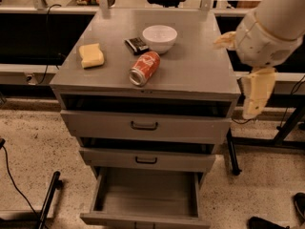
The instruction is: Place coke can into bottom drawer
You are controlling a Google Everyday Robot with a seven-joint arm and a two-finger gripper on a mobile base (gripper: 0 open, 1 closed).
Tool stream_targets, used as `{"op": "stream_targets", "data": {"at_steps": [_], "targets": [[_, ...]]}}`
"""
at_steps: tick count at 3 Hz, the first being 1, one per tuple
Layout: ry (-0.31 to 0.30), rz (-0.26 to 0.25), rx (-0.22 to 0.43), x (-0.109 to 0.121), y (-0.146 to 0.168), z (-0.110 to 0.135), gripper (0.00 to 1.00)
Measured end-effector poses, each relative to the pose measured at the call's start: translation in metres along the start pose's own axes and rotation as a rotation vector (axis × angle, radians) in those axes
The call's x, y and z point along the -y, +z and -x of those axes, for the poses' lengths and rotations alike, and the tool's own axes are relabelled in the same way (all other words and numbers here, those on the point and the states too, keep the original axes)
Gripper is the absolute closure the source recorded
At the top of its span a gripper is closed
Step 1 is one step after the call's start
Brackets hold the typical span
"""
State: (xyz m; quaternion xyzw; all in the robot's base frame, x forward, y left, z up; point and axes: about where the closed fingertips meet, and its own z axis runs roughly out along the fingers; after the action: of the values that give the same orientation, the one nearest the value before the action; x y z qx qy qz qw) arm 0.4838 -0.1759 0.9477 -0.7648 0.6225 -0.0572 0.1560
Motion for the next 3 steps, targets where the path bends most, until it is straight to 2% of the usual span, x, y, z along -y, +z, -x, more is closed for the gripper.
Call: {"op": "stream_targets", "data": {"at_steps": [1,2,3], "targets": [[-0.21,-0.077,0.044,0.044,0.043,0.038,0.0],[-0.345,-0.106,0.102,0.076,0.08,0.068,0.0],[-0.517,-0.067,0.054,0.118,0.108,0.103,0.0]]}}
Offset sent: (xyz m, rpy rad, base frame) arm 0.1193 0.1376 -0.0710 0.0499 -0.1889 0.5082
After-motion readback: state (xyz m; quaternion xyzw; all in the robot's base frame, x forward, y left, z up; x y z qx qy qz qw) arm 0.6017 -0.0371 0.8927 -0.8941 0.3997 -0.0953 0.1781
